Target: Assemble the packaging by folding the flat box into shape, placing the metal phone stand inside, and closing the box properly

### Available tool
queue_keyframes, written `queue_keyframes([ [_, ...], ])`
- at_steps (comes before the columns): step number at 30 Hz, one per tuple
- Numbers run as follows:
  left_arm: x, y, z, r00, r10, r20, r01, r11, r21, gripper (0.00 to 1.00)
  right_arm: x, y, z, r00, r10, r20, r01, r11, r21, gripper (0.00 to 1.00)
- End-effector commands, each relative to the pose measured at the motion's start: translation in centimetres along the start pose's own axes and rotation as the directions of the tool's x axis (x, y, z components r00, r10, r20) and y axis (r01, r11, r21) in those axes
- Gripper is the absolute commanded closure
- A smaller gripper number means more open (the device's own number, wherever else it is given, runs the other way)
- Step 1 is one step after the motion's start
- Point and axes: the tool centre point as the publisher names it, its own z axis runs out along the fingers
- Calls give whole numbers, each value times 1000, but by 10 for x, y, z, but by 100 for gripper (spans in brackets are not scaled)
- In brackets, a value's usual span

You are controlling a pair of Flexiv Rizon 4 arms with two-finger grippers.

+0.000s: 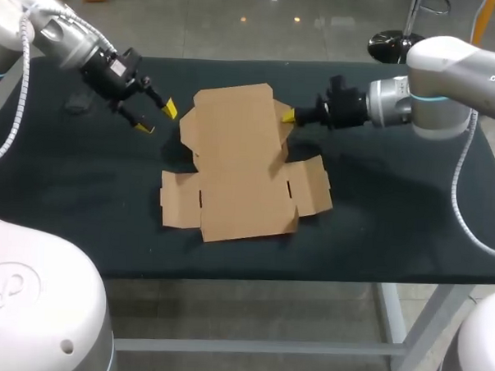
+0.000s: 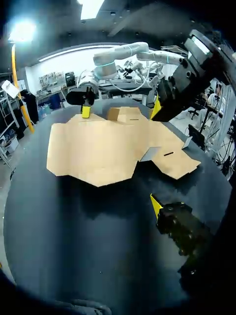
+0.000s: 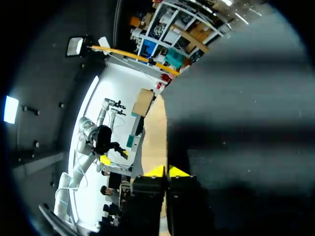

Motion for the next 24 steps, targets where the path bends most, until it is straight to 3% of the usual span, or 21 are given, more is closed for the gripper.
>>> queue_keyframes([
  [1, 5, 6, 0, 1000, -3, 13, 2, 1000, 9, 0, 1, -4, -3, 1000, -2, 0, 2, 1000, -8, 100],
  [12, 5, 6, 0, 1000, -3, 13, 2, 1000, 9, 0, 3, -5, -4, 1000, -15, 0, 15, 1000, -15, 100],
  [17, 7, 7, 7, 994, 97, -43, -95, 995, 35, 0, 19, -7, -14, 995, -94, -25, 91, 992, -91, 100],
  [24, 8, -5, -3, 979, 202, -22, -198, 973, 121, 0, 41, -3, -28, 983, -176, -51, 167, 975, -144, 100],
])
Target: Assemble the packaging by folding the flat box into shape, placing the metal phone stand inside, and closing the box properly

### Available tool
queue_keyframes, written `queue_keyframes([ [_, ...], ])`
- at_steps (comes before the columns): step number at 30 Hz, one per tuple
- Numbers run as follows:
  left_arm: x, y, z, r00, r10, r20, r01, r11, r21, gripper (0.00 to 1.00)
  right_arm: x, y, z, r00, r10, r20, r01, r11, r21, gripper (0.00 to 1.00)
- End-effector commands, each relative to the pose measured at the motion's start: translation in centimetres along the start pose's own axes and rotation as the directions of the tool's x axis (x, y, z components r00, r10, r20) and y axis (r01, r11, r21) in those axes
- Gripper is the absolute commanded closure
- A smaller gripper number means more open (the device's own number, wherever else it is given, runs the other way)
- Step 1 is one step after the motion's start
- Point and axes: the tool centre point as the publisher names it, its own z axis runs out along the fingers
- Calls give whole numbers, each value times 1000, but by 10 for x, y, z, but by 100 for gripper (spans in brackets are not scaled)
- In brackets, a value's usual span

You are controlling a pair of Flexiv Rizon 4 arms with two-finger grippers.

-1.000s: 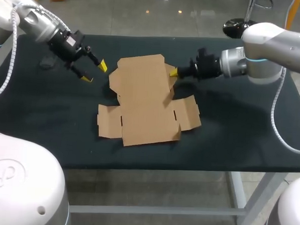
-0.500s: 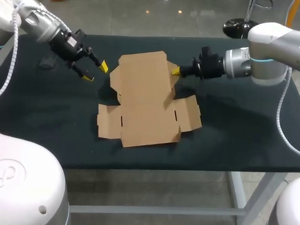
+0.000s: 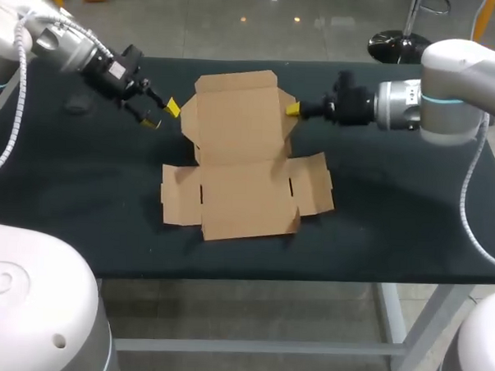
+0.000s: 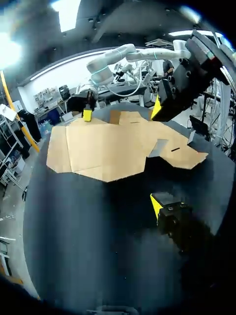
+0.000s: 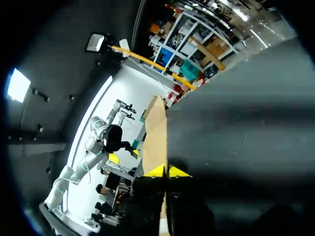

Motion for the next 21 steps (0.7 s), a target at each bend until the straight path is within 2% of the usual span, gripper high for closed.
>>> queue_keyframes([
  [1, 0, 3, -5, 999, 33, 7, -33, 998, 54, 0, 15, -4, -13, 999, -35, -8, 35, 998, -50, 100],
  [9, -3, -10, 0, 986, 165, -24, -158, 971, 177, 0, 28, 1, -19, 991, -121, -50, 114, 987, -112, 100],
  [13, -3, -18, 5, 978, 209, -6, -201, 950, 238, 0, 30, 3, -19, 989, -133, -65, 124, 985, -122, 100],
  [16, -3, -22, 6, 965, 263, 14, -254, 915, 315, 0, 33, 5, -19, 987, -144, -75, 134, 982, -131, 100],
  [19, -3, -28, 4, 960, 280, 3, -261, 889, 376, 0, 36, 6, -19, 984, -159, -80, 147, 979, -138, 100],
  [21, -3, -28, 4, 960, 280, 3, -261, 889, 376, 0, 38, 6, -20, 983, -166, -85, 153, 978, -143, 100],
])
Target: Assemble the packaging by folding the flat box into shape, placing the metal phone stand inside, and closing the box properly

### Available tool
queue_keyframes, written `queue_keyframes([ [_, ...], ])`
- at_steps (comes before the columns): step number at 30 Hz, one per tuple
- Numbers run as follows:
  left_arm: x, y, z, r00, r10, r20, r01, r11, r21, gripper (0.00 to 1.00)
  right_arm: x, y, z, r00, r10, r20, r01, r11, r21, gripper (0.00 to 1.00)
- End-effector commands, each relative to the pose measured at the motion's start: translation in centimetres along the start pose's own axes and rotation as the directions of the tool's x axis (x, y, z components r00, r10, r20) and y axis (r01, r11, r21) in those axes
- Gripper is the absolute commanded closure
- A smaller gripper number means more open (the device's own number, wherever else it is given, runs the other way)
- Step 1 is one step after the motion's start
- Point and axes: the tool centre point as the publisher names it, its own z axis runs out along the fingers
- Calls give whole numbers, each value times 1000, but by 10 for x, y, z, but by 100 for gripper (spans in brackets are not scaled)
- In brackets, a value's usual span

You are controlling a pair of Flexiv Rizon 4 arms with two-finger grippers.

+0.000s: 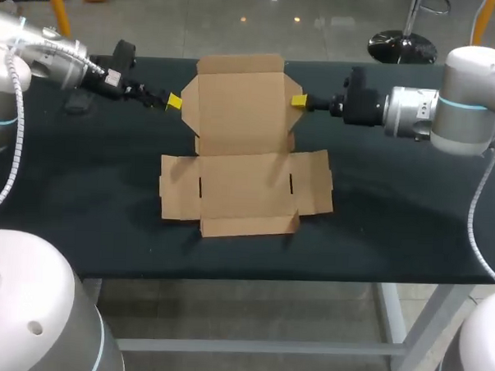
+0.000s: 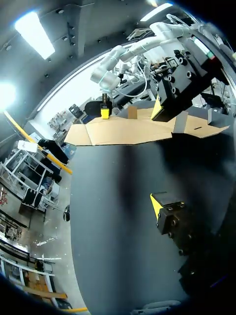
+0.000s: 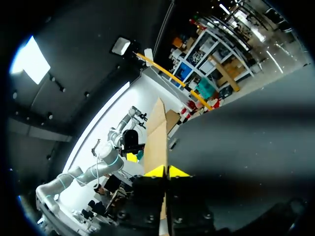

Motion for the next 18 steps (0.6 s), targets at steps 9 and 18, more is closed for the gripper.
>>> queue_keyframes([
  [9, 1, 8, 0, 1000, 2, 2, -2, 995, 95, 0, 8, 4, 1, 998, -59, -34, 58, 998, -30, 100],
  [18, 11, -3, 11, 989, 124, -80, -114, 986, 117, 0, 10, 6, 4, 995, -85, -52, 82, 995, -54, 100],
])
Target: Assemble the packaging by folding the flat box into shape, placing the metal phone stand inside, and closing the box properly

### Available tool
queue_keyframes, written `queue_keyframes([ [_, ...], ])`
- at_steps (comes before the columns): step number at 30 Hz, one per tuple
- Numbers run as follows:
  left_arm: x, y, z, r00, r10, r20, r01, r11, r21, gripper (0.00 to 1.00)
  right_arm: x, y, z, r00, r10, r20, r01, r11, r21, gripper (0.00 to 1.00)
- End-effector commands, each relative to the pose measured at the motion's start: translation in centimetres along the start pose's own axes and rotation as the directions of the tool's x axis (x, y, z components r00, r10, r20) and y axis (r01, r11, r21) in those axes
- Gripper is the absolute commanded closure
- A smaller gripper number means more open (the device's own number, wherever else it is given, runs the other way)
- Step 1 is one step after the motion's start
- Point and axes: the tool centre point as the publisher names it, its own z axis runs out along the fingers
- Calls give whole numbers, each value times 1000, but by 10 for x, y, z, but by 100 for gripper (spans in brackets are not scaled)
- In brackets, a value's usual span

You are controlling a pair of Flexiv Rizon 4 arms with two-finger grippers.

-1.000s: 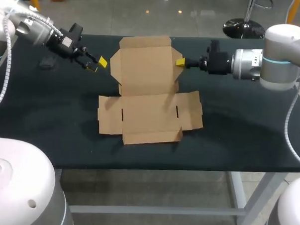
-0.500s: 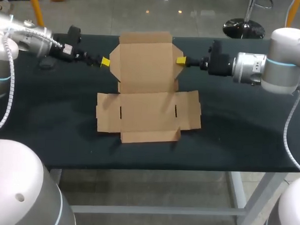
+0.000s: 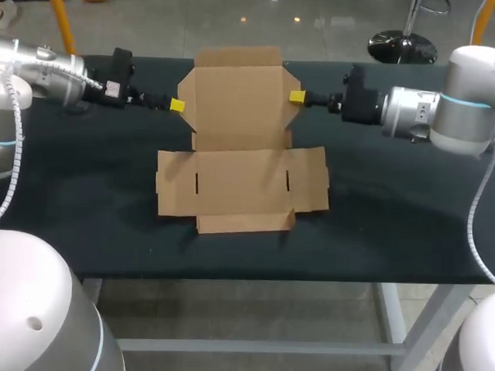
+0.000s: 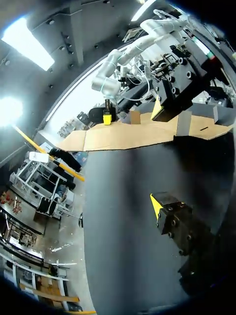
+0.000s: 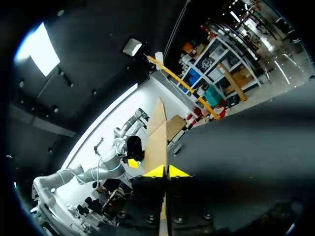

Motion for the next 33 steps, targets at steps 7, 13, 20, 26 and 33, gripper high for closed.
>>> queue_keyframes([
  [7, 5, -14, 18, 969, 113, -218, -104, 993, 52, 0, 0, 1, 0, 1000, -15, -17, 15, 1000, -26, 100],
  [13, 8, -19, 34, 949, 138, -283, -127, 990, 57, 3, 2, 4, 1, 999, -28, -25, 27, 999, -27, 100],
  [20, 11, -24, 41, 912, 168, -373, -145, 985, 89, 9, 2, 5, 0, 999, -36, -35, 34, 999, -41, 100],
  [26, 14, -28, 45, 891, 187, -414, -156, 982, 108, 21, 2, 6, 0, 999, -39, -38, 37, 998, -49, 100],
  [33, 20, -31, 52, 876, 205, -437, -171, 978, 116, 33, 1, 8, 1, 998, -44, -45, 41, 997, -58, 100],
])
